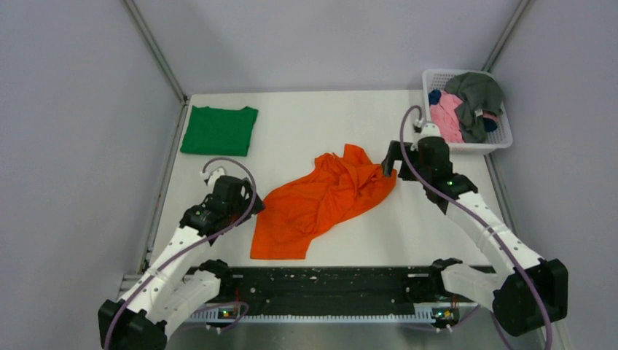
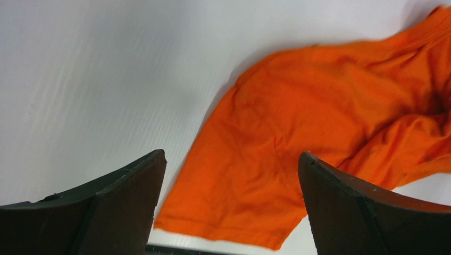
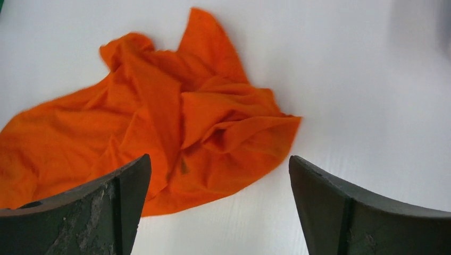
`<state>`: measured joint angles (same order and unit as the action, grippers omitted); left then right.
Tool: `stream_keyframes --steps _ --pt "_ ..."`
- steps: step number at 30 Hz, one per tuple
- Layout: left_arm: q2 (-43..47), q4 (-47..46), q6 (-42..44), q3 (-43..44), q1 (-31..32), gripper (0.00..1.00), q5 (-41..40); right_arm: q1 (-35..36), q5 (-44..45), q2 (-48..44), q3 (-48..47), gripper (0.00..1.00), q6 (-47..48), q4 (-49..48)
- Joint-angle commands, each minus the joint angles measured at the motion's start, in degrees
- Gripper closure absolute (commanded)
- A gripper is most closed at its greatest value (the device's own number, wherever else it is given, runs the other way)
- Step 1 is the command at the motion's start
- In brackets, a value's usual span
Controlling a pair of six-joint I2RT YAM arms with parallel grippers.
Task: Fold and stack the t-shirts
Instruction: Flatten out the tshirt
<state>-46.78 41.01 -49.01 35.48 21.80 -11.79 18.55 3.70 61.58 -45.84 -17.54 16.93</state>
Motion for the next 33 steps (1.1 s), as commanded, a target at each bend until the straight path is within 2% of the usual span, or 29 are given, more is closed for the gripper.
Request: stream_keyframes --steps 1,3,8,11,15,18,21,23,24,29,32,33 --pt "1.3 6.6 -6.4 -3.8 0.2 0.01 8.5 7.6 -8.4 7.0 -5.8 0.01 11.9 -6.1" --pt "2.0 6.3 -8.2 -5.9 0.4 0.01 9.5 9.2 -10.7 11.3 -8.9 0.02 13.9 -6.1" --pt "0.9 3.3 -10.1 -10.1 1.0 0.07 12.2 10.4 -9.3 19.2 -13.7 0.02 14.0 -6.6" --pt "-2.4 1.2 -10.5 -11.2 2.7 0.21 14.0 10.5 -9.3 22.1 -16.2 0.03 12.7 -7.1" --pt "-8.5 0.9 -11.1 -10.7 5.8 0.30 12.5 11.3 -7.9 26.0 -19.0 0.04 12.2 -7.0" --pt "-12.6 -0.9 -11.5 -10.1 7.6 0.44 12.3 12.5 -6.6 29.3 -21.5 0.05 12.7 -6.3" --pt "-15.7 -3.9 -12.0 -9.8 9.4 0.64 12.4 15.4 -3.2 33.1 -24.7 0.07 15.1 -4.5" --pt "-17.3 -4.9 -12.4 -9.3 9.8 0.91 11.4 16.9 0.3 35.8 -26.9 0.08 16.4 -3.5" --pt "-18.0 -5.1 -12.5 -8.9 10.0 1.00 10.2 17.4 1.4 37.2 -28.0 0.09 16.5 -3.3" --pt "-17.5 -5.9 -12.5 -7.3 10.2 1.00 8.0 18.1 5.2 44.4 -32.5 0.27 14.2 -1.7" --pt "-15.3 -6.2 -12.5 -7.1 10.2 1.00 6.7 18.2 6.2 47.3 -33.6 0.45 12.1 -1.4" --pt "-14.4 -6.0 -12.5 -7.1 10.2 1.00 6.3 18.2 6.4 47.9 -33.8 0.55 11.2 -1.3"
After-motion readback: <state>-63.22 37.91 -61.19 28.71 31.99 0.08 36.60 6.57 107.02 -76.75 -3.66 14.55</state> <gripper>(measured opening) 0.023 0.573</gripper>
